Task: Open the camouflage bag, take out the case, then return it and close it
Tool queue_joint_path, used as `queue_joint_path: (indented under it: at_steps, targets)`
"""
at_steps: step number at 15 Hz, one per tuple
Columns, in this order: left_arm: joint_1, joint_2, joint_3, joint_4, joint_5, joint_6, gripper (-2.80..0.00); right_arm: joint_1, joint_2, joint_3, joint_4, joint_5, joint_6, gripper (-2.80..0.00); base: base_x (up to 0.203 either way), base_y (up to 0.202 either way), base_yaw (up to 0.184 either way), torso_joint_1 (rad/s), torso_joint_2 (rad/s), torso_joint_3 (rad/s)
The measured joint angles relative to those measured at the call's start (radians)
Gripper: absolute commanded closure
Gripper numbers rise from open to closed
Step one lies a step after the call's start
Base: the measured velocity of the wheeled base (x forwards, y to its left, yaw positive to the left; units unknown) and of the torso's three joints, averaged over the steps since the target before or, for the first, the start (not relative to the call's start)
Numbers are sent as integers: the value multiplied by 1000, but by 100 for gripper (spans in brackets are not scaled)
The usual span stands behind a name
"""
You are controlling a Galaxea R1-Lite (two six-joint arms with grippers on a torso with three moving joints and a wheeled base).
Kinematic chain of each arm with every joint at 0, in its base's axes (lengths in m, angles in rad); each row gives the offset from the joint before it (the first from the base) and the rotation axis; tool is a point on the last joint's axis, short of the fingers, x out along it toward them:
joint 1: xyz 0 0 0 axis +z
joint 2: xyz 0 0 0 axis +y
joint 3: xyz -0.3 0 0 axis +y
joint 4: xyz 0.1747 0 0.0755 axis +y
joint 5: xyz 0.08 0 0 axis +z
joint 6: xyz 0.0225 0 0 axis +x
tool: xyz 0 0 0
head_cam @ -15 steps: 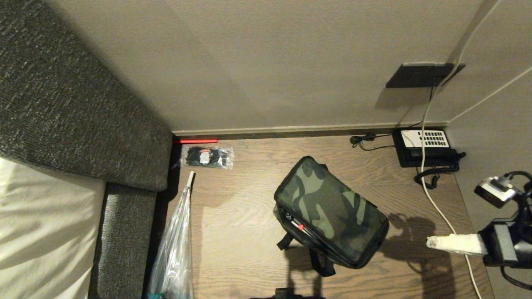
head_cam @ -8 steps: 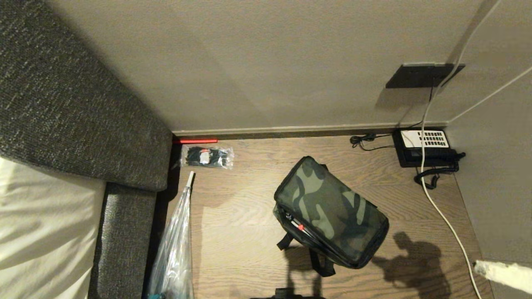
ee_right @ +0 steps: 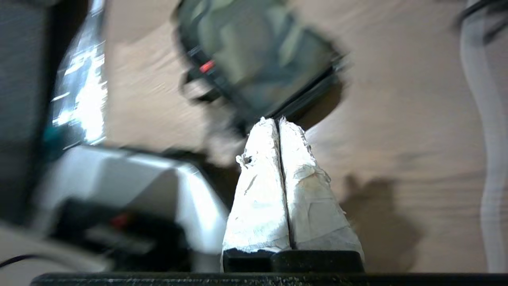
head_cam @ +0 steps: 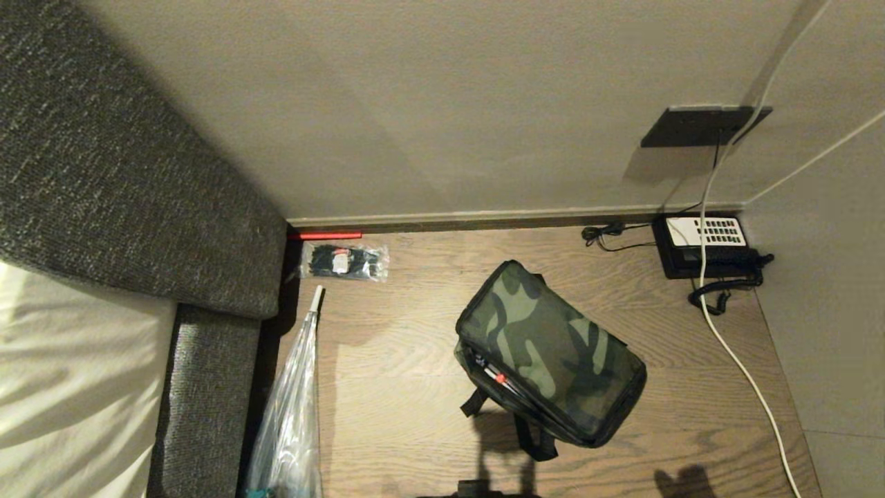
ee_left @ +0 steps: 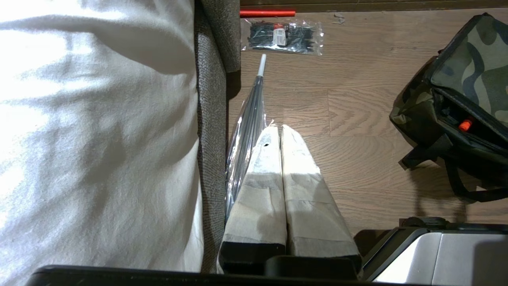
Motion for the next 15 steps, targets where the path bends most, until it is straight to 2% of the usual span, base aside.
queue_joint_path:
  at_steps: [3, 5, 7, 9, 15]
  targets:
    - [0, 0, 0, 0, 0, 0, 0, 13, -97, 28, -33, -158, 16, 0, 0, 0, 0, 0, 0, 0]
    - [0, 0, 0, -1, 0, 1, 0, 17, -123, 64, -120, -268, 13, 0, 0, 0, 0, 0, 0, 0]
    - [0, 0, 0, 0, 0, 0, 0, 17, -148, 76, -130, -285, -35, 0, 0, 0, 0, 0, 0, 0]
    - [0, 0, 0, 0, 0, 0, 0, 19, -177, 78, -85, -288, -26, 0, 0, 0, 0, 0, 0, 0]
    - [0, 0, 0, -1, 0, 0, 0, 21, -198, 80, -81, -289, -11, 0, 0, 0, 0, 0, 0, 0]
